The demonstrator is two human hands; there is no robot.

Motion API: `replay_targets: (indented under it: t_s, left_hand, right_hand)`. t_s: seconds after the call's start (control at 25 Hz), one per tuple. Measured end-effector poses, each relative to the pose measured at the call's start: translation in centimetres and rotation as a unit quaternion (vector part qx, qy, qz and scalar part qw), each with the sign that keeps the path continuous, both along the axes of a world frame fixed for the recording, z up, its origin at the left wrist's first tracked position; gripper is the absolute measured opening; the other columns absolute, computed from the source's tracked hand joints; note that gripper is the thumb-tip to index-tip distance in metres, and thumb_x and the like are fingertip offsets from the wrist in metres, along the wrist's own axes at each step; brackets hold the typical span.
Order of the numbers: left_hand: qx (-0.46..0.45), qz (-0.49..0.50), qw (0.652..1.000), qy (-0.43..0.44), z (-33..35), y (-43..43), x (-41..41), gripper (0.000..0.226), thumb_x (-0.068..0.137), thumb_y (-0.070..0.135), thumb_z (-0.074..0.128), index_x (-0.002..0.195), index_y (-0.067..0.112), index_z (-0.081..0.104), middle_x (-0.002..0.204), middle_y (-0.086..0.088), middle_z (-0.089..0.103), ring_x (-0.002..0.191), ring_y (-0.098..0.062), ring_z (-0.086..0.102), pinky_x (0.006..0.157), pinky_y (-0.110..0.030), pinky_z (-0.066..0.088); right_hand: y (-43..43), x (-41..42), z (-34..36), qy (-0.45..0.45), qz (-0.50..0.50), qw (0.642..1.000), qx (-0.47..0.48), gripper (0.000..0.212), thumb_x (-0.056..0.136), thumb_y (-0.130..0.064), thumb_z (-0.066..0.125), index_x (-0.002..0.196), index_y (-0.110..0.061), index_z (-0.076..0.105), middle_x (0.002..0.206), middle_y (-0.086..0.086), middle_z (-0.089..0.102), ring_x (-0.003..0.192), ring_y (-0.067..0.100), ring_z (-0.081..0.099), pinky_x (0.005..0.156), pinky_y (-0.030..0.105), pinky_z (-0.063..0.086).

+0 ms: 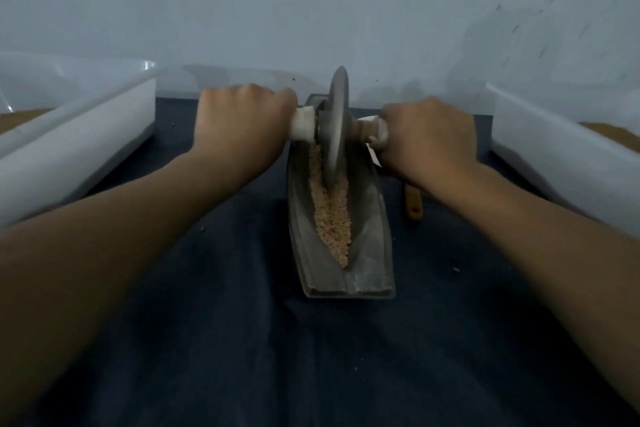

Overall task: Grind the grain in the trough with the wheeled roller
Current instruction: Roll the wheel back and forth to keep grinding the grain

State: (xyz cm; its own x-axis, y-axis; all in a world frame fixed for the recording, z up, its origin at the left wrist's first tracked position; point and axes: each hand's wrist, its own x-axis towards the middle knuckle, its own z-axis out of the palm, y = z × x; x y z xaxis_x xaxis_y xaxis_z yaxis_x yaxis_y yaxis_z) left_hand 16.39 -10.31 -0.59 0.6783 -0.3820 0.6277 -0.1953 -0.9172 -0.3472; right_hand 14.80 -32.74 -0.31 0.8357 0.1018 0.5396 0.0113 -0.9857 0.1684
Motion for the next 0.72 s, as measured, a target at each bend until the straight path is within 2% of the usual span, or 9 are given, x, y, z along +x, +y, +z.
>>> replay_targets:
  t_s: [0.08, 0.16, 0.24, 0.36, 0.44, 0.52, 0.6, 0.68, 0.72]
  left_hand:
    - [-0.021, 0.01, 1.0, 0.008, 0.5, -0.6, 1.5, 0.022, 0.086, 0.016, 0.061, 0.078, 0.019, 0.041, 0.064, -0.003, 0.042, 0.054, -0.024, 0.04, 0.051, -0.029, 0.024]
    - [-0.007, 0.009, 1.0, 0.008, 0.8, -0.7, 0.7, 0.023, 0.085, 0.015, 0.062, 0.077, 0.019, 0.041, 0.062, -0.003, 0.043, 0.053, -0.024, 0.04, 0.049, -0.028, 0.021]
    - [0.012, -0.013, 1.0, -0.006, 0.6, 0.1, -2.1, 0.032, 0.077, 0.012, 0.067, 0.072, 0.019, 0.037, 0.057, -0.004, 0.044, 0.047, -0.025, 0.041, 0.048, -0.024, 0.015]
    - [0.01, -0.064, 0.997, -0.036, 0.4, 1.8, -5.8, 0.044, 0.062, 0.011, 0.073, 0.069, 0.019, 0.031, 0.051, 0.002, 0.031, 0.044, -0.017, 0.019, 0.052, -0.019, 0.009]
    - [-0.005, -0.064, 0.998, -0.022, -0.1, 2.3, -6.2, 0.044, 0.062, 0.012, 0.074, 0.067, 0.019, 0.031, 0.049, 0.003, 0.031, 0.046, -0.014, 0.016, 0.053, -0.019, 0.009]
    - [-0.018, -0.024, 1.0, 0.005, -0.5, 1.8, -4.9, 0.038, 0.067, 0.012, 0.072, 0.065, 0.018, 0.034, 0.049, 0.001, 0.032, 0.043, -0.015, 0.02, 0.051, -0.02, 0.012]
    - [-0.028, 0.001, 1.0, 0.007, -0.5, 0.7, -2.3, 0.023, 0.078, 0.013, 0.067, 0.07, 0.017, 0.045, 0.055, -0.004, 0.043, 0.044, -0.023, 0.037, 0.049, -0.024, 0.018]
    - [-0.043, 0.01, 0.999, 0.033, 0.3, -0.4, 0.0, 0.007, 0.086, 0.015, 0.061, 0.082, 0.017, 0.056, 0.07, -0.009, 0.057, 0.059, -0.031, 0.056, 0.05, -0.03, 0.024]
    - [-0.043, 0.016, 0.998, 0.042, 0.6, -0.7, 0.5, 0.003, 0.087, 0.016, 0.06, 0.086, 0.017, 0.057, 0.075, -0.009, 0.059, 0.063, -0.032, 0.057, 0.051, -0.031, 0.025]
  right_hand:
    - [0.5, 1.3, 0.6, 0.017, -0.011, 1.0, 0.02, 0.007, 0.087, -0.03, 0.06, 0.085, -0.024, 0.064, 0.073, 0.0, 0.055, 0.063, 0.022, 0.05, 0.05, 0.026, 0.031]
    - [0.3, 0.1, 0.2, 0.025, -0.014, 0.999, 0.029, 0.01, 0.087, -0.035, 0.061, 0.085, -0.025, 0.06, 0.075, -0.001, 0.056, 0.066, 0.023, 0.052, 0.053, 0.028, 0.034]
    - [-0.4, -2.8, -0.6, 0.009, 0.008, 1.0, 0.019, 0.018, 0.083, -0.04, 0.062, 0.076, -0.028, 0.051, 0.067, -0.003, 0.051, 0.059, 0.022, 0.046, 0.051, 0.028, 0.03]
    - [-1.5, -7.0, -0.2, -0.061, 0.062, 0.995, -0.046, 0.027, 0.066, -0.043, 0.06, 0.061, -0.034, 0.036, 0.049, -0.011, 0.032, 0.041, 0.012, 0.027, 0.046, 0.016, 0.016]
    - [-1.5, -7.5, 0.3, -0.05, 0.08, 0.994, -0.063, 0.029, 0.06, -0.044, 0.056, 0.057, -0.033, 0.03, 0.046, -0.012, 0.028, 0.038, 0.012, 0.025, 0.048, 0.014, 0.015]
    - [-0.9, -5.5, 0.1, -0.019, 0.041, 0.997, -0.069, 0.026, 0.062, -0.04, 0.061, 0.056, -0.03, 0.038, 0.049, -0.009, 0.034, 0.041, 0.013, 0.03, 0.048, 0.017, 0.017]
    - [0.1, -2.2, 0.5, -0.004, 0.001, 0.999, -0.045, 0.018, 0.074, -0.036, 0.065, 0.068, -0.027, 0.051, 0.059, -0.005, 0.044, 0.049, 0.016, 0.037, 0.048, 0.021, 0.022]
    - [1.0, 0.3, 1.2, 0.03, -0.016, 0.999, -0.005, 0.005, 0.082, -0.029, 0.063, 0.081, -0.027, 0.059, 0.073, -0.001, 0.053, 0.062, 0.021, 0.046, 0.051, 0.025, 0.029]
    - [1.3, 0.7, 1.3, 0.04, -0.019, 0.999, 0.004, 0.002, 0.084, -0.027, 0.062, 0.086, -0.026, 0.063, 0.077, 0.0, 0.053, 0.066, 0.022, 0.048, 0.052, 0.026, 0.031]
